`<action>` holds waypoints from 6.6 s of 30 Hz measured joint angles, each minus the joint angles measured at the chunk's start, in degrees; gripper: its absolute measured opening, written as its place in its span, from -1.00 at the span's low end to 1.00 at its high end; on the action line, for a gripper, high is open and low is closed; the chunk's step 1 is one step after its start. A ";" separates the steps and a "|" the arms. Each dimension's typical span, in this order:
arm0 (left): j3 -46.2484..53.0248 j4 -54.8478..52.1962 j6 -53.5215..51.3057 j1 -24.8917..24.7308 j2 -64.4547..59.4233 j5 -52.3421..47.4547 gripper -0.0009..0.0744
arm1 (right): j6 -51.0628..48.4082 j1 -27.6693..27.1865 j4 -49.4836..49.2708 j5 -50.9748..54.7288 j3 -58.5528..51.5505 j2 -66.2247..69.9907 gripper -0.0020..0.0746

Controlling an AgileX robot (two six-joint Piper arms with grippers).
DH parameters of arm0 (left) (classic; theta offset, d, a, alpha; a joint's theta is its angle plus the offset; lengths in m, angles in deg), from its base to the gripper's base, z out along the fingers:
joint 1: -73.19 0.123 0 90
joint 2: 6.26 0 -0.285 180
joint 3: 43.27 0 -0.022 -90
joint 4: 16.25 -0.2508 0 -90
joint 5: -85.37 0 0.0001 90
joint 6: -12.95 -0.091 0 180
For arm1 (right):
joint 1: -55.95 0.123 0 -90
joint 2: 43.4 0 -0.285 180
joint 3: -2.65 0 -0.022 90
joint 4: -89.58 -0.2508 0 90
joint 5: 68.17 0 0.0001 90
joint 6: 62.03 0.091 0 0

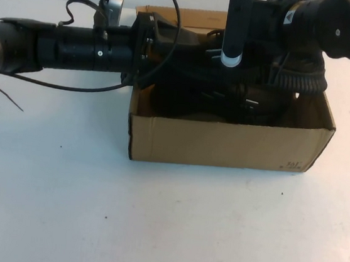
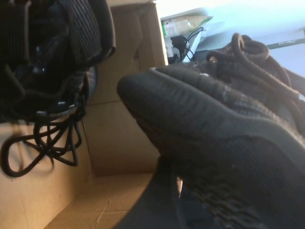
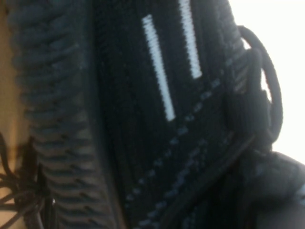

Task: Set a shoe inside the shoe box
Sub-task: Hand over the shoe, then place the shoe in the shoe box

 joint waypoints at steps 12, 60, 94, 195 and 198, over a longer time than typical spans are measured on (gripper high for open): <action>-0.49 0.59 1.66 1.81 0.12 -2.23 0.70 | -0.40 -0.85 -5.92 -1.34 0.00 -0.37 -0.92; -6.90 0.76 9.27 7.13 11.05 -4.41 -0.91 | -63.62 -3.57 -38.13 8.04 0.00 -1.37 -0.92; -6.90 -2.81 9.31 7.13 11.05 -4.41 -0.91 | -41.56 -6.47 -50.18 11.69 0.00 3.87 -0.28; -17.69 -38.12 12.29 5.22 8.90 -5.62 -0.19 | 80.31 -7.15 -47.72 16.65 -3.24 6.46 -0.02; -17.69 -38.20 12.04 5.22 8.90 -5.62 -0.19 | 80.31 -7.37 -44.64 17.69 -1.42 5.56 -0.02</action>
